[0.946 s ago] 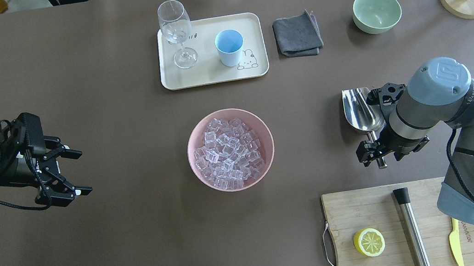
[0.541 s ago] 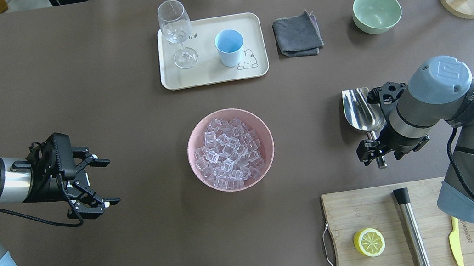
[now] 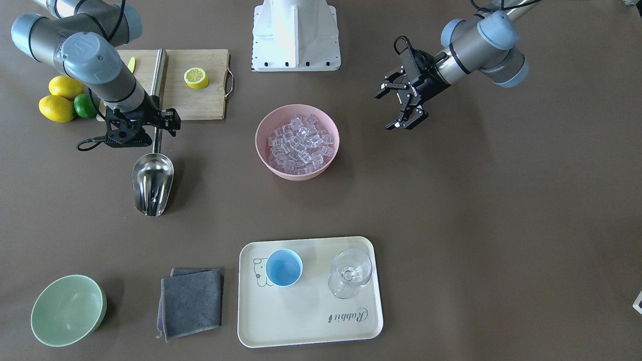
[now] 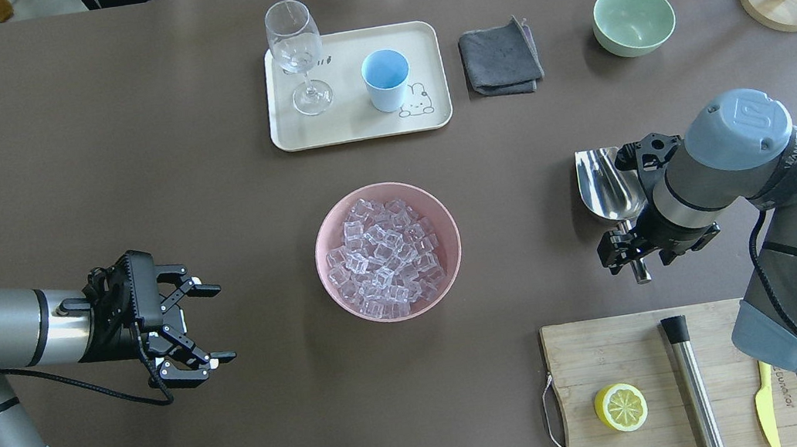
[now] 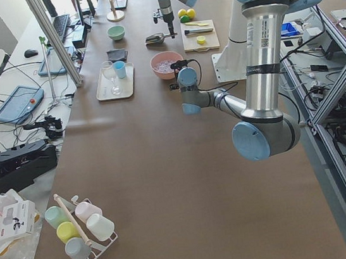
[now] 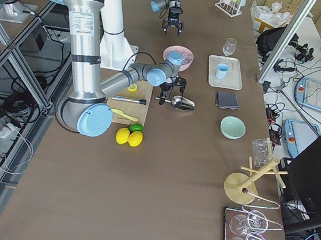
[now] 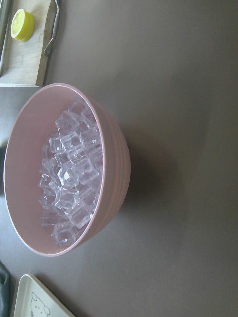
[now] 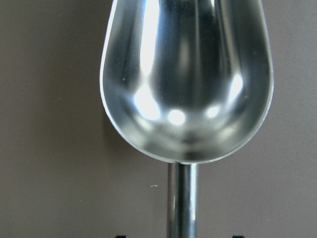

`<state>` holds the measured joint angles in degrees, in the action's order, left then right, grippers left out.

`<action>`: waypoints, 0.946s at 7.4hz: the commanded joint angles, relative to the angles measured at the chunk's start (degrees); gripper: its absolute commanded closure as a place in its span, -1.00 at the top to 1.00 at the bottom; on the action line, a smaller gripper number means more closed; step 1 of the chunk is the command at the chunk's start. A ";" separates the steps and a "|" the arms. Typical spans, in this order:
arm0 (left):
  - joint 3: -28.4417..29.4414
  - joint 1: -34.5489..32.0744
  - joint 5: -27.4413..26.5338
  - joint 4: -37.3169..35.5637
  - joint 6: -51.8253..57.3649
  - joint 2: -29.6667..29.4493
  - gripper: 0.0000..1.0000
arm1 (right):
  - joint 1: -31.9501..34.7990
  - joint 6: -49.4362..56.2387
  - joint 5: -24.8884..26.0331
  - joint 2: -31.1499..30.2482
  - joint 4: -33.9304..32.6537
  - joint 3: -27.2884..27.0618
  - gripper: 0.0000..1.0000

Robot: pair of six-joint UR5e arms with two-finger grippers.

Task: Put ice in cup with scoop
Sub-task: 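Lift the metal scoop with the right gripper while the left gripper nears the bowl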

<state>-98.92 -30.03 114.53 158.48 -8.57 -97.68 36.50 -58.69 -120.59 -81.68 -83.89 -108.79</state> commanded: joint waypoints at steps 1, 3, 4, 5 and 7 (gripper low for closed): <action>8.09 -1.79 -1.40 3.66 0.04 -5.91 0.96 | 0.07 -0.02 0.01 -0.05 0.48 0.42 0.21; 10.94 -1.88 -4.66 5.34 2.74 -8.14 0.96 | 0.15 -0.38 0.18 -0.23 0.48 0.07 -1.00; 12.77 -1.88 -4.49 5.26 12.42 -9.19 0.96 | 0.15 -0.03 0.09 -0.23 0.48 0.07 -1.00; 13.22 -1.70 -4.14 5.26 13.57 -9.63 0.96 | 0.15 0.06 -0.08 -0.14 0.13 0.07 -1.00; 14.80 -1.70 -4.14 5.26 11.40 -11.29 0.96 | 1.38 0.15 -2.61 -0.32 -0.31 -0.89 -1.00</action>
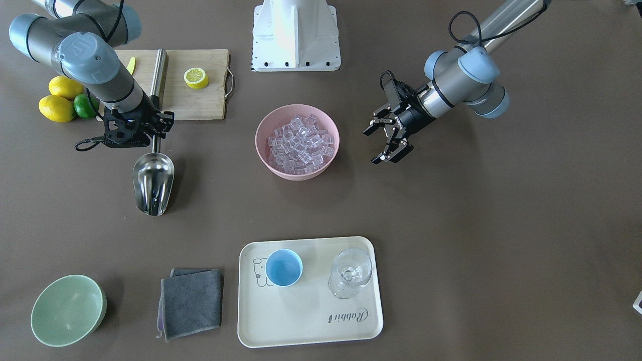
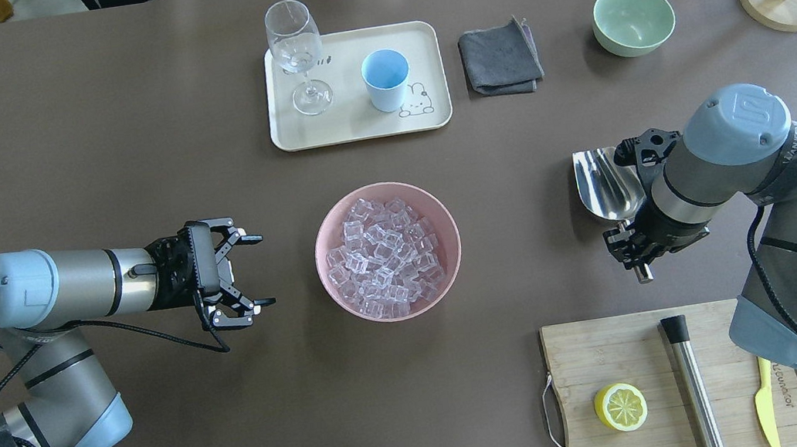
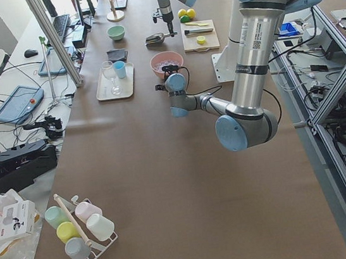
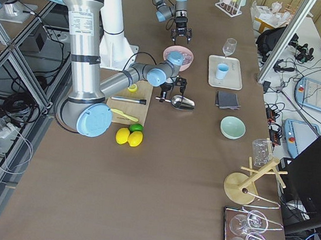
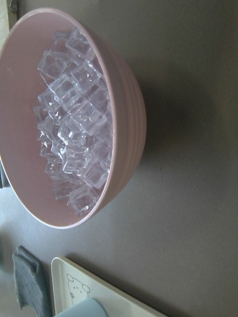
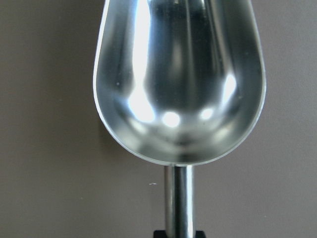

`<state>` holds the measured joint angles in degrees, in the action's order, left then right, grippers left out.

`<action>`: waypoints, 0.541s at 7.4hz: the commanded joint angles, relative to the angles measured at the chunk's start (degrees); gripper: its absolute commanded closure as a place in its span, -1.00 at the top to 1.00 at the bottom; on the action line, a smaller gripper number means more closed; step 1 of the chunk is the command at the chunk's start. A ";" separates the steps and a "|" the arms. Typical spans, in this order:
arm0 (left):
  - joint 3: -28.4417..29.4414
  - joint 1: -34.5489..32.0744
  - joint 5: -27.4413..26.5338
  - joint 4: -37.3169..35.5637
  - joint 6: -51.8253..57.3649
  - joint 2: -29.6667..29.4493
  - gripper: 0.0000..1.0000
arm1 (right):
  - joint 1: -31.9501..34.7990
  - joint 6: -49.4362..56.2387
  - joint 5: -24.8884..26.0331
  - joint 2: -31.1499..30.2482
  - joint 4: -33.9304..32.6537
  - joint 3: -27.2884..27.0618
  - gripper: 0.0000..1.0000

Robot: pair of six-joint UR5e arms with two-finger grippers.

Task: Put ice in cup with scoop
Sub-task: 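Lift the metal scoop with the right gripper while the left gripper nears the bowl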

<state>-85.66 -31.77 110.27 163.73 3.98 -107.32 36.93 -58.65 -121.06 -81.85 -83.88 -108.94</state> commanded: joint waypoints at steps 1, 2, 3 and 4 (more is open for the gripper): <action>2.42 0.13 0.47 0.10 -3.26 -2.79 0.96 | 2.69 0.99 -2.16 -0.67 -1.36 -3.27 -1.00; 2.52 0.30 1.87 0.10 -3.37 -3.07 0.96 | 5.58 2.65 -1.90 0.19 -7.37 -6.25 -1.00; 2.52 0.65 1.97 0.01 -3.37 -3.07 0.96 | 8.83 10.06 -1.64 0.38 -8.13 -6.98 -1.00; 2.52 0.74 2.06 0.01 -4.15 -2.98 0.96 | 12.86 23.80 -1.98 0.12 -8.66 -6.38 -1.00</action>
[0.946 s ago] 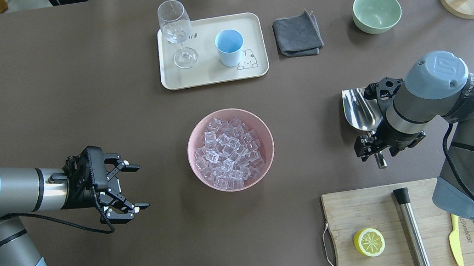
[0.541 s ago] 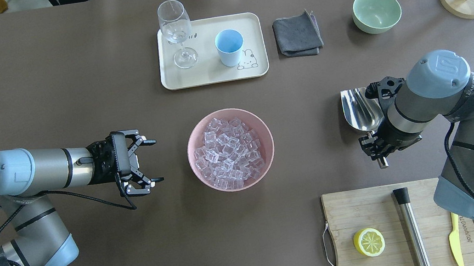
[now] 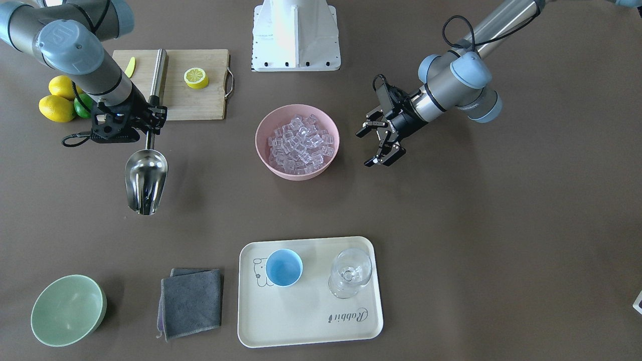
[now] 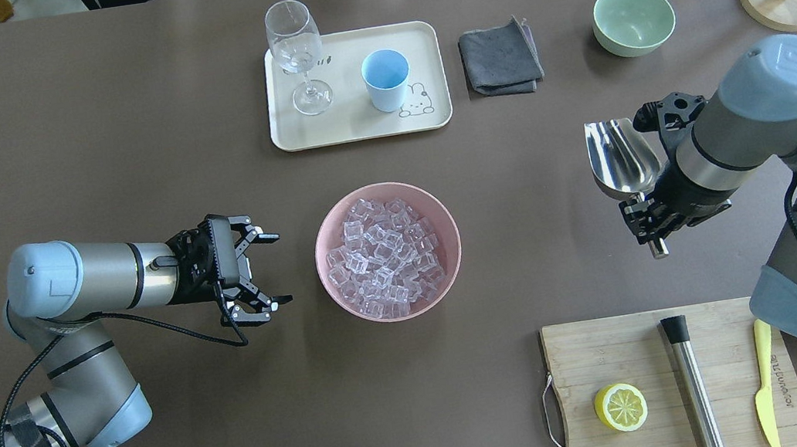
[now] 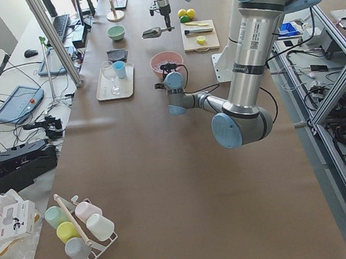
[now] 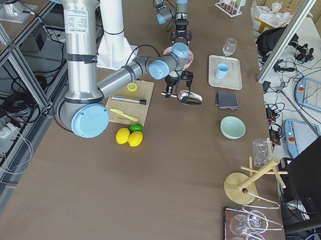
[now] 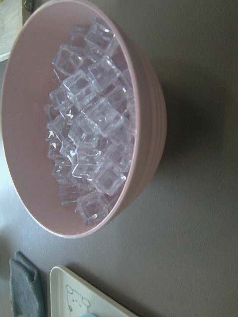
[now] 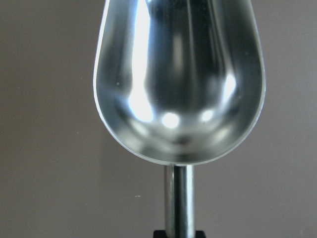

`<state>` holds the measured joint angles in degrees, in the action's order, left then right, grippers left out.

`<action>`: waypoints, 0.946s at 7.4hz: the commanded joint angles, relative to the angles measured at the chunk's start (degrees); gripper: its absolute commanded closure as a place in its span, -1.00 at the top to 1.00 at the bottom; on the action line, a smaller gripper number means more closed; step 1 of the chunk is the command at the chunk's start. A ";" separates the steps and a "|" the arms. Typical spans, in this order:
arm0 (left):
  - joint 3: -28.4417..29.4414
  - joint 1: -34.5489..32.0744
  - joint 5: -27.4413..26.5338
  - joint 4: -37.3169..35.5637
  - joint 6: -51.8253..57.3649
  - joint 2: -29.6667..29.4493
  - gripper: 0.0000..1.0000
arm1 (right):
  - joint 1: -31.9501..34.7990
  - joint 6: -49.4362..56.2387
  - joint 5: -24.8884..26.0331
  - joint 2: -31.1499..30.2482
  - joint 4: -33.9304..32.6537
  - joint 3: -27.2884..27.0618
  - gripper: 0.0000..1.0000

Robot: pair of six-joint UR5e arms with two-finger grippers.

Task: Put ice in cup with scoop
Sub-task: 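Lift the metal scoop with the right gripper while the left gripper nears the bowl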

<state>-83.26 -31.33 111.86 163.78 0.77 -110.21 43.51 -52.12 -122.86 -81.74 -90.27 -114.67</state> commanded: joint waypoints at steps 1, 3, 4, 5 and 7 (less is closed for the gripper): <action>0.20 0.31 0.37 -0.04 -3.90 -0.09 0.96 | 8.93 32.11 0.25 0.35 -5.85 -0.47 -1.00; 0.20 0.31 0.37 -0.04 -3.93 -0.53 0.96 | 10.45 38.28 -0.36 1.84 -8.59 -0.30 -1.00; 0.29 0.31 0.46 -0.04 -3.93 -0.96 0.96 | 10.54 51.46 -0.53 2.02 -10.61 1.62 -1.00; 0.29 0.31 0.46 0.04 -3.93 -0.97 0.96 | 11.93 58.55 -3.23 2.98 -12.80 1.38 -1.00; 0.20 0.31 0.46 0.92 -3.93 -0.53 0.96 | 13.44 63.86 -3.70 4.57 -21.39 -0.10 -1.00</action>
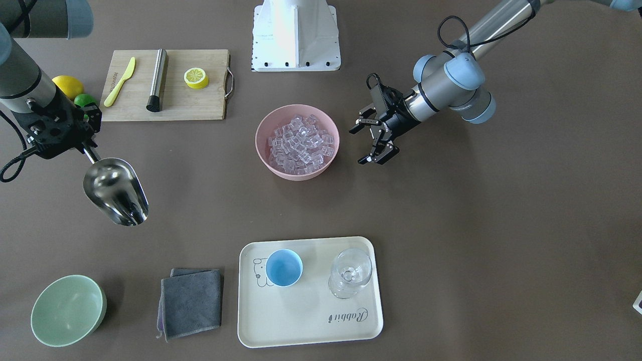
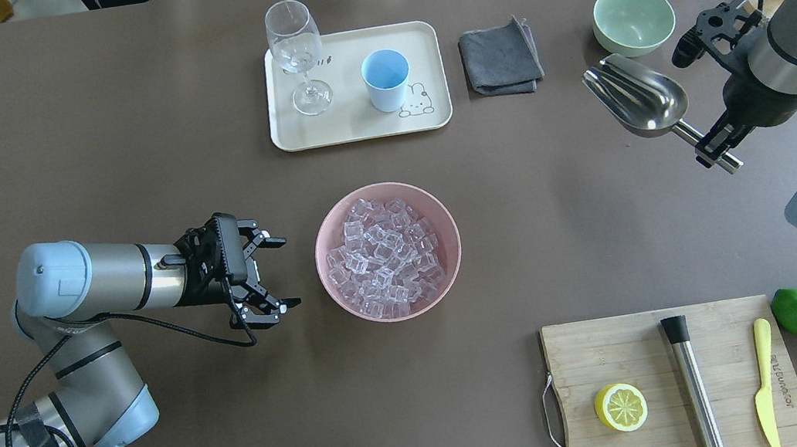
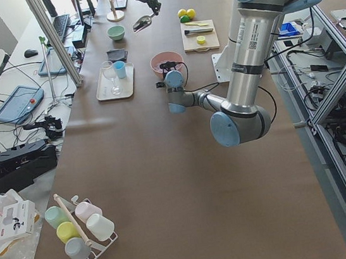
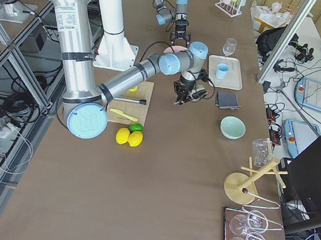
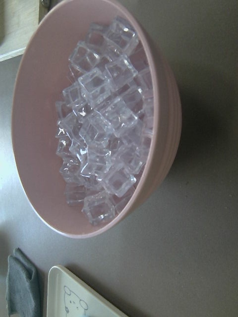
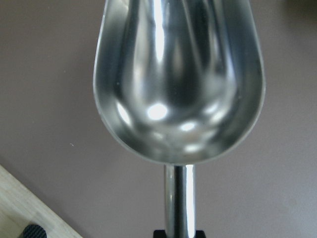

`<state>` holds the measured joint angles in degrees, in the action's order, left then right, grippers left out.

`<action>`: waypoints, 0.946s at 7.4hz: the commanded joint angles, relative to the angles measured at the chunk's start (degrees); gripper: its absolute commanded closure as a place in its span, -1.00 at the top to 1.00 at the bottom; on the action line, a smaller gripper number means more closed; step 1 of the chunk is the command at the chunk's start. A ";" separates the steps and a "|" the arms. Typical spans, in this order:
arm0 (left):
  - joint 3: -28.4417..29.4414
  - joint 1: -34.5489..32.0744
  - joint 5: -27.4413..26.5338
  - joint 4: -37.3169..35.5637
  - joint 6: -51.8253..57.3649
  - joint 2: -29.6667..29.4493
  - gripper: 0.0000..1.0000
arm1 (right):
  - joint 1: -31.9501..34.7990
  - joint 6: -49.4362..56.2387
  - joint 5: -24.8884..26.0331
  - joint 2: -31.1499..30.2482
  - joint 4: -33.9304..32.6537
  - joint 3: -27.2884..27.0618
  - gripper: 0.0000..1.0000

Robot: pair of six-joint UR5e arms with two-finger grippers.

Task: Put ice in cup with scoop
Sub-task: 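Carry the scoop with the right gripper over the pink bowl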

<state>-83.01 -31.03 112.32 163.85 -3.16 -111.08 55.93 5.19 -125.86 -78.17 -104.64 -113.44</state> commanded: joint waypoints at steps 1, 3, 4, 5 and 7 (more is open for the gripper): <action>-0.05 0.00 0.00 1.64 -0.09 0.77 0.96 | 1.02 9.02 -0.09 3.35 -14.55 -3.09 -1.00; -0.05 0.00 0.88 4.18 -0.27 1.12 0.96 | -3.24 10.01 4.45 14.49 -30.72 -5.63 -1.00; -0.13 0.00 0.97 4.72 -0.27 1.39 0.96 | -7.81 10.01 7.36 18.19 -37.23 -8.09 -1.00; -0.13 0.00 0.97 4.55 -0.36 1.39 0.96 | -11.94 10.01 7.56 21.97 -42.17 -8.46 -1.00; -0.31 0.00 0.97 4.37 -0.36 1.39 0.96 | -18.81 9.93 8.34 29.61 -48.87 -7.33 -1.00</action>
<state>-83.24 -31.03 113.27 168.34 -3.49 -109.67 43.08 15.17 -118.52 -55.07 -147.34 -121.54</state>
